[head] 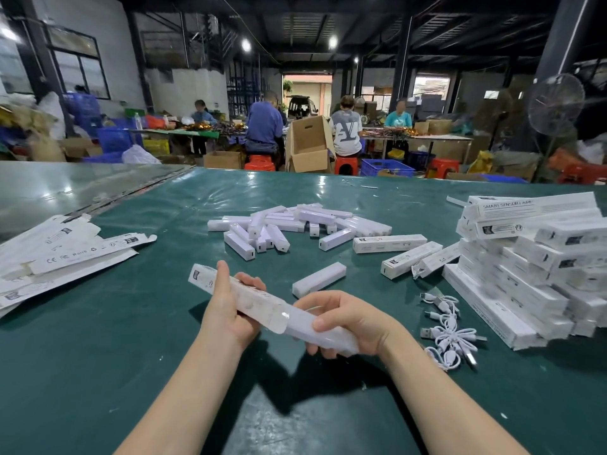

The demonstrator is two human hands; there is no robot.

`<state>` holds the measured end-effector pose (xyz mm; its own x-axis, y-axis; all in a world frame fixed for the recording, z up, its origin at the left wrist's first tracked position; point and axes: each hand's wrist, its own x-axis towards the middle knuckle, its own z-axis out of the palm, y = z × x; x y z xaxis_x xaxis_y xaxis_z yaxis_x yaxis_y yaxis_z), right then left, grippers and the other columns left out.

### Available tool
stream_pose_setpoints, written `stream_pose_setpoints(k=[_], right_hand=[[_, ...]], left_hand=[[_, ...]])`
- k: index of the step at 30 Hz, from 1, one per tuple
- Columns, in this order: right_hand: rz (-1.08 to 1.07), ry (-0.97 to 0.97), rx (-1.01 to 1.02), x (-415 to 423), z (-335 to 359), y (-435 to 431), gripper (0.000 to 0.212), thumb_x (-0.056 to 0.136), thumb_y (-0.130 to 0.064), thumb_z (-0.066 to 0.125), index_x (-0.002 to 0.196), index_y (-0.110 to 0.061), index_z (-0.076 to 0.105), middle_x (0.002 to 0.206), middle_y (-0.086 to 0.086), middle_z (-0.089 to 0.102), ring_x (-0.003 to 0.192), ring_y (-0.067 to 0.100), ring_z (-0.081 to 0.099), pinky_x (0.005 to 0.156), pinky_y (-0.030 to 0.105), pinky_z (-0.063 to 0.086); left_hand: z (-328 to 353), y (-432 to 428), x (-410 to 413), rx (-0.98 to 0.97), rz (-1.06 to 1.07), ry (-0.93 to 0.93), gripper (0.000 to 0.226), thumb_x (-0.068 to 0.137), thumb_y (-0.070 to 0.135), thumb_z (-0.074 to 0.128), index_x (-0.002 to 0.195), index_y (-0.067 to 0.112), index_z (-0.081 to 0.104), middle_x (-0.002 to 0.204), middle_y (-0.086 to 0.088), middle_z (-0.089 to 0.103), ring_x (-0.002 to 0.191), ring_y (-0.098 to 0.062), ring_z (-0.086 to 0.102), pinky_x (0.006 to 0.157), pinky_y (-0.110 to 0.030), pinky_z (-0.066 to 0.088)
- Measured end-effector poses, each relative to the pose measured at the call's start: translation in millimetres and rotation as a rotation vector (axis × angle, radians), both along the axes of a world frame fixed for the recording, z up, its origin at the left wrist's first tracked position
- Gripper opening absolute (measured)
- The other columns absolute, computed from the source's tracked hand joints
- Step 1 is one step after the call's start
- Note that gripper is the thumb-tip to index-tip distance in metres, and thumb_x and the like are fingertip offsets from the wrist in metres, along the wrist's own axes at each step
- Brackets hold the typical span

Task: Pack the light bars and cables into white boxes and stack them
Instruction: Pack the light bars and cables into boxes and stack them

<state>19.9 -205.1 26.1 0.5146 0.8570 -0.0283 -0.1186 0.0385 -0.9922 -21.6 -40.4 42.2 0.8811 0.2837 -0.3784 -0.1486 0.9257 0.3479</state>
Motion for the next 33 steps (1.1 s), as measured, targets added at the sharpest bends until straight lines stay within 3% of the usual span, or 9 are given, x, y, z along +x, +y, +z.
stream_pose_setpoints(k=[3,8,10,12,15,19,23,27,33], right_hand=[[-0.115,-0.012,0.019,2.1,-0.7,-1.6,0.03,0.055,-0.009,0.068,0.083,-0.019,0.073,0.067,0.004,0.068,0.053,0.018,0.064,0.039,0.018,0.044],[-0.251,-0.115,-0.029,3.6,-1.2,-1.8,0.026,0.062,-0.007,0.065,0.081,-0.023,0.074,0.071,0.001,0.069,0.057,0.017,0.066,0.044,0.019,0.045],[-0.265,-0.133,-0.042,2.2,-1.5,-0.5,0.026,0.062,-0.008,0.066,0.082,-0.022,0.074,0.072,0.001,0.07,0.058,0.017,0.065,0.044,0.019,0.045],[-0.289,-0.116,-0.031,2.4,-2.5,-0.3,0.025,0.063,-0.008,0.065,0.083,-0.02,0.073,0.071,0.002,0.07,0.056,0.018,0.065,0.043,0.019,0.044],[-0.31,-0.067,0.001,4.1,-2.4,-1.8,0.021,0.062,-0.009,0.064,0.074,-0.021,0.074,0.068,0.002,0.068,0.053,0.02,0.065,0.04,0.019,0.043],[-0.294,-0.062,0.012,3.8,-2.8,-1.4,0.02,0.063,-0.008,0.062,0.074,-0.021,0.073,0.068,0.003,0.068,0.054,0.02,0.065,0.041,0.019,0.044],[-0.31,-0.083,0.008,3.9,-4.5,1.2,0.022,0.062,-0.009,0.062,0.081,-0.017,0.072,0.07,0.003,0.069,0.056,0.021,0.066,0.043,0.02,0.046],[-0.397,-0.052,0.053,5.5,-6.4,3.6,0.028,0.06,-0.006,0.058,0.086,-0.012,0.068,0.07,0.001,0.07,0.057,0.021,0.067,0.045,0.021,0.048],[-0.503,0.042,0.177,8.8,-10.2,7.2,0.023,0.086,0.009,0.051,0.087,-0.009,0.066,0.076,0.01,0.067,0.057,0.022,0.067,0.045,0.023,0.05]], left_hand=[[4.1,3.4,2.0,0.123,0.04,0.016,0.034,0.095,0.031,0.051,0.068,0.011,0.042,0.058,-0.001,0.045,0.051,-0.015,0.047,0.058,-0.029,0.043],[9.0,9.0,-2.2,0.194,0.048,-0.063,0.016,0.099,0.011,0.04,0.086,0.004,0.047,0.082,-0.009,0.048,0.076,-0.024,0.053,0.09,-0.042,0.043],[10.7,7.2,-3.7,0.232,0.06,-0.075,0.012,0.099,0.008,0.041,0.089,0.002,0.047,0.083,-0.01,0.049,0.075,-0.021,0.055,0.092,-0.042,0.044],[9.9,5.5,-4.2,0.362,0.076,-0.088,0.009,0.098,0.007,0.044,0.093,0.0,0.047,0.079,-0.012,0.054,0.067,-0.018,0.061,0.083,-0.039,0.051],[4.3,3.6,-3.1,0.664,0.154,-0.063,0.014,0.093,0.012,0.054,0.099,0.001,0.048,0.069,-0.006,0.06,0.056,-0.011,0.062,0.051,-0.022,0.054],[2.5,3.5,-3.0,0.725,0.243,0.041,0.015,0.089,0.019,0.062,0.085,0.006,0.054,0.072,-0.004,0.058,0.043,-0.003,0.059,0.038,-0.015,0.045],[3.0,4.6,-3.6,0.689,0.26,0.062,0.016,0.09,0.022,0.061,0.085,0.01,0.053,0.077,-0.004,0.06,0.064,-0.011,0.06,0.038,-0.017,0.047],[3.5,5.9,-5.0,0.716,0.26,0.036,0.044,0.092,0.022,0.059,0.122,-0.005,0.043,0.108,-0.015,0.058,0.095,-0.024,0.062,0.048,-0.024,0.055],[1.7,8.1,-5.1,0.624,0.154,-0.029,0.035,0.09,0.014,0.06,0.119,-0.001,0.048,0.088,-0.008,0.062,0.078,-0.017,0.063,0.05,-0.024,0.055]])
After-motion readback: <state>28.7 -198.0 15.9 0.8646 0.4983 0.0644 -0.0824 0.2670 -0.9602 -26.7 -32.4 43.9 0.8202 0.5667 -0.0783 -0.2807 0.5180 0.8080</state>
